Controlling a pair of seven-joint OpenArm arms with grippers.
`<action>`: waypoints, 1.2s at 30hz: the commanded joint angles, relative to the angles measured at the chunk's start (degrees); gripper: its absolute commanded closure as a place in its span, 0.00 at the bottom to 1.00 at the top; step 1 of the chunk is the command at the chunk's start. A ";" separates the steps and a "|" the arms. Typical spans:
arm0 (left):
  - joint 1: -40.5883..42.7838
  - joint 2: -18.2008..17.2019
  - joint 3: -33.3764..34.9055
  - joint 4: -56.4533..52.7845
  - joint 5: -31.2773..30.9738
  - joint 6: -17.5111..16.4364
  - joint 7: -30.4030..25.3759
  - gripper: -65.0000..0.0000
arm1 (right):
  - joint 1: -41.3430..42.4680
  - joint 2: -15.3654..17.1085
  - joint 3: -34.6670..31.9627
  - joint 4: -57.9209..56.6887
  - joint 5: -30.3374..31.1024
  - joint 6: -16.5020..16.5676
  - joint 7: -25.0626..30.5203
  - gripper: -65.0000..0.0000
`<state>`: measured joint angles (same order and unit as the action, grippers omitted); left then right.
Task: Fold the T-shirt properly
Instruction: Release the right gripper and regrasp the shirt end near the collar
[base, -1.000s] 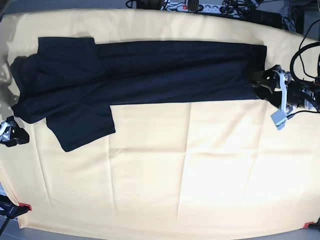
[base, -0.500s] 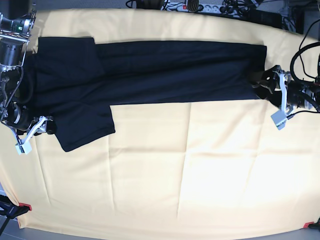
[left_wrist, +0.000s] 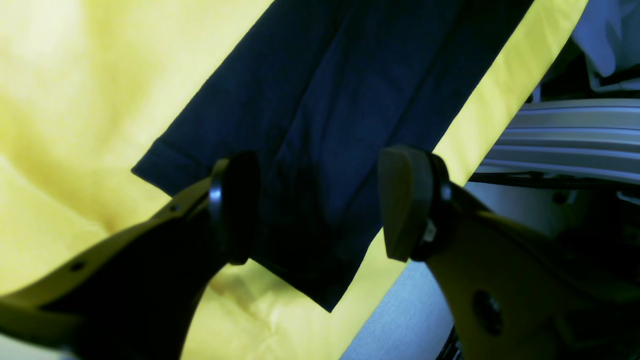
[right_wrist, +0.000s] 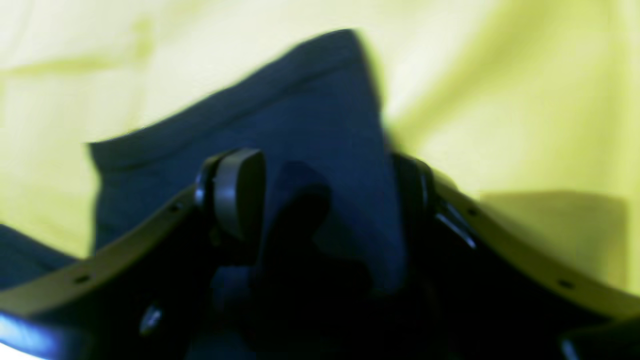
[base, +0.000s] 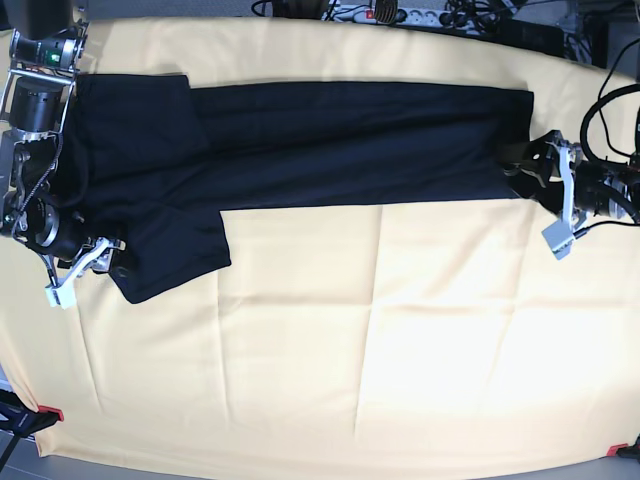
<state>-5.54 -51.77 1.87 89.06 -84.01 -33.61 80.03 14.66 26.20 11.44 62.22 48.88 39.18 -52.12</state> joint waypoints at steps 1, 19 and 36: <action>-0.81 -1.55 -0.81 0.57 -0.99 -0.26 -0.03 0.39 | 1.05 0.48 0.17 0.55 0.92 0.82 -0.70 0.40; -0.85 -1.55 -0.81 0.57 -0.99 -1.55 -0.03 0.39 | 5.60 3.17 0.22 4.09 18.84 0.82 -11.78 1.00; -0.83 -1.55 -0.81 0.57 -0.99 -1.55 -0.03 0.39 | -14.38 10.36 0.22 36.63 36.12 0.82 -27.88 1.00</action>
<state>-5.56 -51.77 1.87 89.06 -84.01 -34.98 79.99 -0.62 35.40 11.22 98.13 83.37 39.75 -80.84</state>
